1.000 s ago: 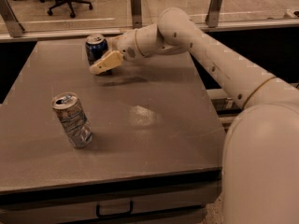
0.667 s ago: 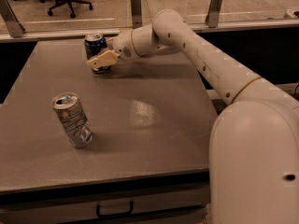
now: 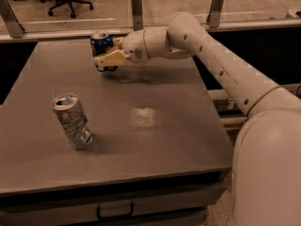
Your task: Move pepsi can near redbull can
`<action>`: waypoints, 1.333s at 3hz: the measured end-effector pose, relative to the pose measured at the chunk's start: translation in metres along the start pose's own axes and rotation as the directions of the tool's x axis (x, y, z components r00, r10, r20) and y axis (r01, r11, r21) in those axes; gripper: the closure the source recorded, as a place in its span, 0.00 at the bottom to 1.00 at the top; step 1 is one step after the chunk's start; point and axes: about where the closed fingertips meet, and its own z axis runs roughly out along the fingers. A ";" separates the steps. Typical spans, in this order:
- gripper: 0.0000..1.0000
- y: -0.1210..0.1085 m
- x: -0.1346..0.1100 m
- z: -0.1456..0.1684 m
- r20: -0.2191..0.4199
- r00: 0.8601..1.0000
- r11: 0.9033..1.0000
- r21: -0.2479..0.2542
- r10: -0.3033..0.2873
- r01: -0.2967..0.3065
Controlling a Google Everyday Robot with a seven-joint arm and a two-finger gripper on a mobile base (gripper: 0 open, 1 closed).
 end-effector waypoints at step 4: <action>1.00 0.170 0.009 -0.072 -0.110 0.981 0.982 0.123 0.160 -0.146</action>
Offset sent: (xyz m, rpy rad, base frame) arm -0.1734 -0.0687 0.0223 -0.1273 0.1658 -0.1355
